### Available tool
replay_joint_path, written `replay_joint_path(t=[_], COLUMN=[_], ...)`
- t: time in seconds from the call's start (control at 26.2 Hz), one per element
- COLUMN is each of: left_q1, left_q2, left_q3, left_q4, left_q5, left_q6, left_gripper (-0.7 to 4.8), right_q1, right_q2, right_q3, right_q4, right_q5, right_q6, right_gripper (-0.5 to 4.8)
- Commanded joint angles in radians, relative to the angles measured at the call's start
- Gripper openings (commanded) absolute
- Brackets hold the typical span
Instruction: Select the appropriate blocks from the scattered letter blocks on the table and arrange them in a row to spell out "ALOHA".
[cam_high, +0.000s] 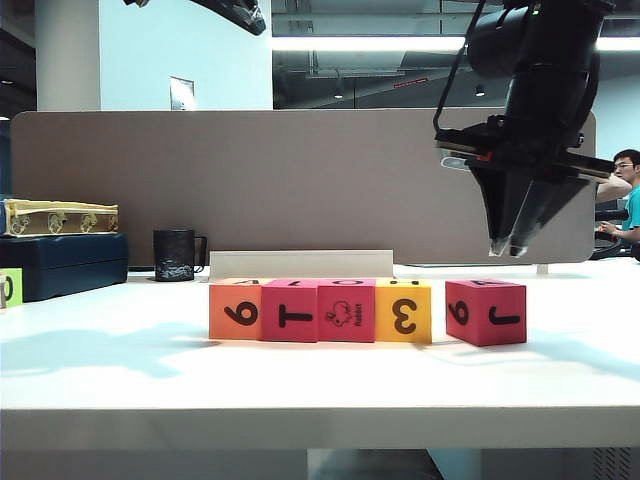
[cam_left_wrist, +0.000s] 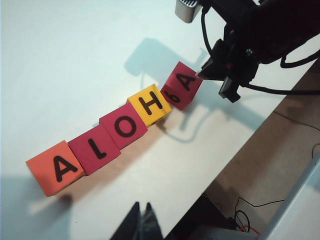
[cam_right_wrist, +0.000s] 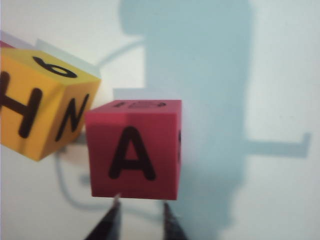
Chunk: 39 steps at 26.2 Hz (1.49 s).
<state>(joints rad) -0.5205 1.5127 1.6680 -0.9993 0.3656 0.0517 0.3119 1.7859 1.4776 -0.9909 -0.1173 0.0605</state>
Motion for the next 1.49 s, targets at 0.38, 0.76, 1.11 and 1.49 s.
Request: replay_joint_path(t=[0.38, 0.76, 1.11, 1.49], left_q1=[0.0, 0.0, 0.0, 0.0], left_q2=[-0.005, -0.005, -0.005, -0.005], left_q3=[0.005, 0.005, 0.005, 0.005], left_q4=[0.012, 0.013, 0.014, 0.021], left_q5=[0.005, 0.005, 0.005, 0.005], left_q6=[0.001, 0.001, 0.002, 0.005], left_gripper=[-0.06, -0.06, -0.06, -0.06], right_q1=[-0.009, -0.014, -0.021, -0.018], right_q2=[-0.003, 0.023, 0.074, 0.085], right_q3=[0.004, 0.002, -0.001, -0.003], right_q4=[-0.01, 0.002, -0.006, 0.004], right_q5=[0.071, 0.097, 0.09, -0.036], right_q6=[-0.055, -0.062, -0.061, -0.061], right_gripper=[-0.05, -0.05, -0.05, -0.05])
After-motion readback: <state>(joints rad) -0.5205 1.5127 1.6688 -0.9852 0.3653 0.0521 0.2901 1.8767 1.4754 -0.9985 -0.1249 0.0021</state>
